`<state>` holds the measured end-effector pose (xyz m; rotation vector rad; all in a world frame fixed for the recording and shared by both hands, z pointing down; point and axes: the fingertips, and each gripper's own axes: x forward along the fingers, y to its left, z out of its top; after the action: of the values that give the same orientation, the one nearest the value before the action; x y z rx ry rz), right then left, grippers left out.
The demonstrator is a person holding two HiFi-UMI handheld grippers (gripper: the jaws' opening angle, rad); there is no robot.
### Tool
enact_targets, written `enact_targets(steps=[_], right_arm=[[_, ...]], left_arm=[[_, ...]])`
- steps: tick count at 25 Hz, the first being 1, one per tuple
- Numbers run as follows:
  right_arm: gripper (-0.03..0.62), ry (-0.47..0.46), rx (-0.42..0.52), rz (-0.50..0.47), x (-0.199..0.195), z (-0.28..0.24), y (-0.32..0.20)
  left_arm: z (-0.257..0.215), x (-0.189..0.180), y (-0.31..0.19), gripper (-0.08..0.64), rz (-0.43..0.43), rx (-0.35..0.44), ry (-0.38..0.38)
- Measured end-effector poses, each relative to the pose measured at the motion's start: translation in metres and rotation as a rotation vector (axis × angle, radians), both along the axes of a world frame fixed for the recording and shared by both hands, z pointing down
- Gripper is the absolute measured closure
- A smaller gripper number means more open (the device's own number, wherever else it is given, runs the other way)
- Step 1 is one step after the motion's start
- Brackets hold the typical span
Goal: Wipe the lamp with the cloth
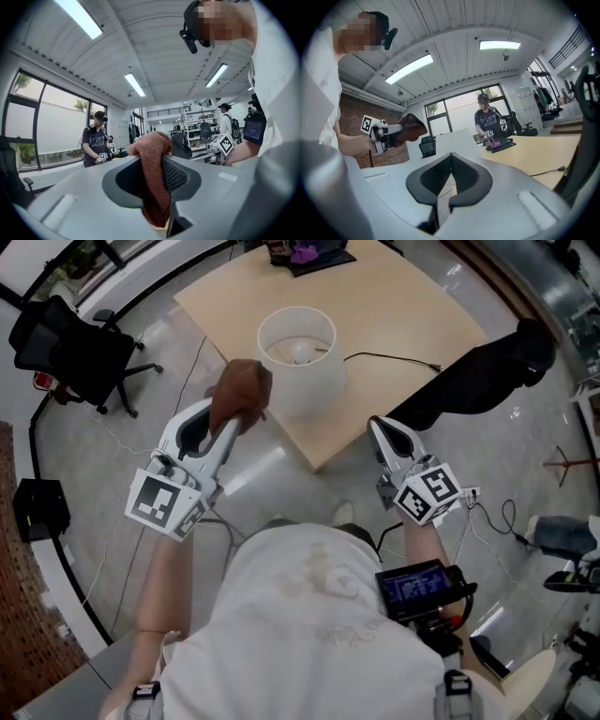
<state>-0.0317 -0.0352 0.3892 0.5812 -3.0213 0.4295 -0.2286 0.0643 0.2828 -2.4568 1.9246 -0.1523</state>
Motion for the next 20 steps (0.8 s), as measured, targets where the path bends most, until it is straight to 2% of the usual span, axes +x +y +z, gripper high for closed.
enact_targets(steps=[2, 5, 9, 13, 17, 20], right_arm=[[0.58, -0.004, 0.017, 0.02, -0.009, -0.01, 0.008], [0.58, 0.009, 0.019, 0.046, -0.019, -0.012, 0.032], [0.581, 0.028, 0.0, 0.072, -0.033, 0.003, 0.077], [0.581, 0.041, 0.005, 0.095, -0.04, 0.013, 0.113], [0.581, 0.046, 0.005, 0.138, -0.035, 0.018, 0.135], [0.581, 0.053, 0.012, 0.182, -0.027, 0.019, 0.145]], left_arm=[[0.003, -0.006, 0.012, 0.457, 0.019, 0.029, 0.009], [0.021, -0.017, 0.03, 0.457, 0.024, 0.025, 0.015], [0.057, -0.032, 0.06, 0.457, 0.035, 0.003, 0.079], [0.087, -0.027, 0.075, 0.459, 0.108, -0.026, 0.113], [0.116, -0.019, 0.083, 0.458, 0.16, -0.071, 0.136], [0.124, -0.01, 0.083, 0.457, 0.213, -0.076, 0.142]])
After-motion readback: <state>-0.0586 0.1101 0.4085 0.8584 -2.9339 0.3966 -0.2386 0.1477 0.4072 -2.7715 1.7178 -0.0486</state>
